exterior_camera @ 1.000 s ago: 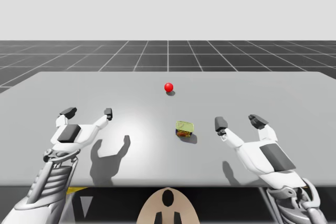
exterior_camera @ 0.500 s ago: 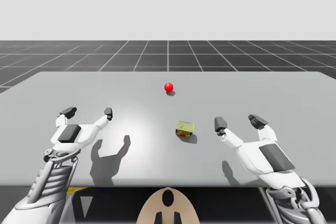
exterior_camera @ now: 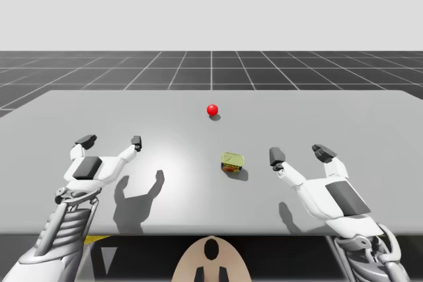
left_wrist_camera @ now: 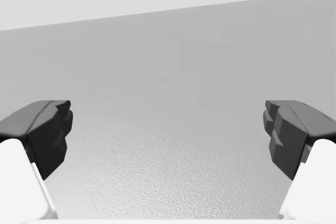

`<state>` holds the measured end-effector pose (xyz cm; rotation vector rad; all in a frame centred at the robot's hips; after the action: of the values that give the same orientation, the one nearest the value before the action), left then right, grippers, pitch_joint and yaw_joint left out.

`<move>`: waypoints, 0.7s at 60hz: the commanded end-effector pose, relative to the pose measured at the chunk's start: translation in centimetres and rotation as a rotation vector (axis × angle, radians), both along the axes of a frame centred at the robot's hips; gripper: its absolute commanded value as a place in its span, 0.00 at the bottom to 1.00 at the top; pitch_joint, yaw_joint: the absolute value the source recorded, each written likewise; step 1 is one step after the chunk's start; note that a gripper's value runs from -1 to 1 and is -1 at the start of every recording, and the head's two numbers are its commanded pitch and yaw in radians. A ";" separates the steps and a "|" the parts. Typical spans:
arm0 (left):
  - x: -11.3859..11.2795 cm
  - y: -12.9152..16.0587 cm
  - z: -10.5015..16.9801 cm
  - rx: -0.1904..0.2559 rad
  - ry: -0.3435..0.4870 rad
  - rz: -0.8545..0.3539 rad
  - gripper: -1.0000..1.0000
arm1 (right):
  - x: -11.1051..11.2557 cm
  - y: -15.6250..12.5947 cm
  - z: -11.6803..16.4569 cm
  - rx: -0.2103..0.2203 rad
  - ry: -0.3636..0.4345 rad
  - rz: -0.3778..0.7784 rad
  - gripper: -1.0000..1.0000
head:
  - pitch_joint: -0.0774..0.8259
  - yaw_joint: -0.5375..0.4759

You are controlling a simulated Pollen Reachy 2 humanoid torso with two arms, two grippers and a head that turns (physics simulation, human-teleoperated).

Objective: Watch the red light. When it turns green, pick up the object.

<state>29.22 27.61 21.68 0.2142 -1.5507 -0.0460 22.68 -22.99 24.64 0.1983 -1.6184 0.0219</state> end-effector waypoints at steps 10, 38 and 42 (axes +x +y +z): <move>0.0 0.0 0.0 0.000 0.000 0.000 0.00 | -0.1 0.2 -0.1 0.015 0.003 -0.002 0.00 | 0.53 0.52; 0.0 0.0 0.0 0.000 0.000 0.000 0.00 | 0.0 0.1 -0.2 0.011 0.003 -0.005 0.00 | 0.59 0.52; 0.0 0.0 0.0 0.000 0.000 0.000 0.00 | 0.0 0.1 -0.2 0.011 0.004 -0.007 0.00 | 0.65 0.50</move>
<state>29.22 27.61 21.67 0.2138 -1.5509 -0.0467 22.69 -23.04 24.56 0.1930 -1.6175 0.0234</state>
